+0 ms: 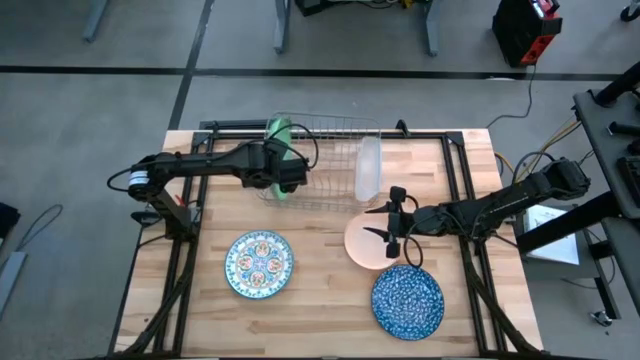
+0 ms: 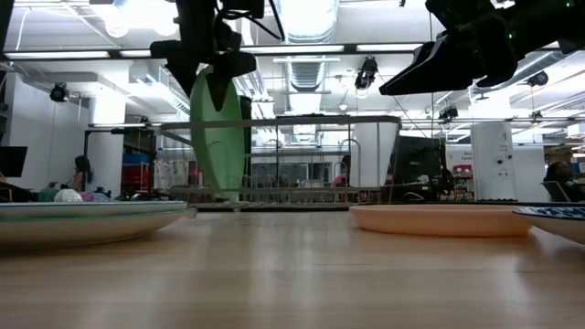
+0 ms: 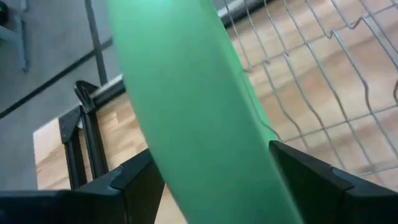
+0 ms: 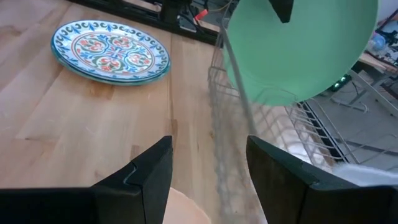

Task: Sort dishes
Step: Put the light green plate into the dish rack, then put the blue patterned plate into the dish rack

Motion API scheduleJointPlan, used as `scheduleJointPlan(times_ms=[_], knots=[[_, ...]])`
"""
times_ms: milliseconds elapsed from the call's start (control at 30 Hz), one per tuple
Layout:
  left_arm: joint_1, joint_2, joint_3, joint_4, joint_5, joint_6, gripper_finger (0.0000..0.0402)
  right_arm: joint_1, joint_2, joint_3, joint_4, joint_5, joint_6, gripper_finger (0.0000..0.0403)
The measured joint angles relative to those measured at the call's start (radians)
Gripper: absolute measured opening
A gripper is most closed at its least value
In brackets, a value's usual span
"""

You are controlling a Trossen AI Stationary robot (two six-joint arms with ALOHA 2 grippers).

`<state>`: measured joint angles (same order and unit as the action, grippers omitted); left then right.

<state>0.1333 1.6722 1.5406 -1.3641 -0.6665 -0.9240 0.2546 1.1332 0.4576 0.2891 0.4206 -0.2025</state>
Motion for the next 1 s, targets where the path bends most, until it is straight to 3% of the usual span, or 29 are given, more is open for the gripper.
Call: scheduleJointPlan(times_ms=[133,400,800,1000], knots=[[-0.002,0.0,-0.003,-0.032,0.065,0.005,0.0265,0.0,0.0,0.0,-0.001,0.0,-0.005,0.0191],[-0.002,0.0,-0.003,-0.021,0.028,-0.109,0.0265,0.0,0.0,0.0,-0.001,0.0,-0.01,0.0191],[-0.001,-0.006,0.004,-0.076,0.064,-0.106,0.0265,0.0,0.0,0.0,-0.003,-0.002,-0.021,0.0191],[-0.004,-0.006,0.078,-0.196,0.068,-0.106,0.0265,0.001,0.001,0.006,0.039,-0.149,-0.043,0.018]])
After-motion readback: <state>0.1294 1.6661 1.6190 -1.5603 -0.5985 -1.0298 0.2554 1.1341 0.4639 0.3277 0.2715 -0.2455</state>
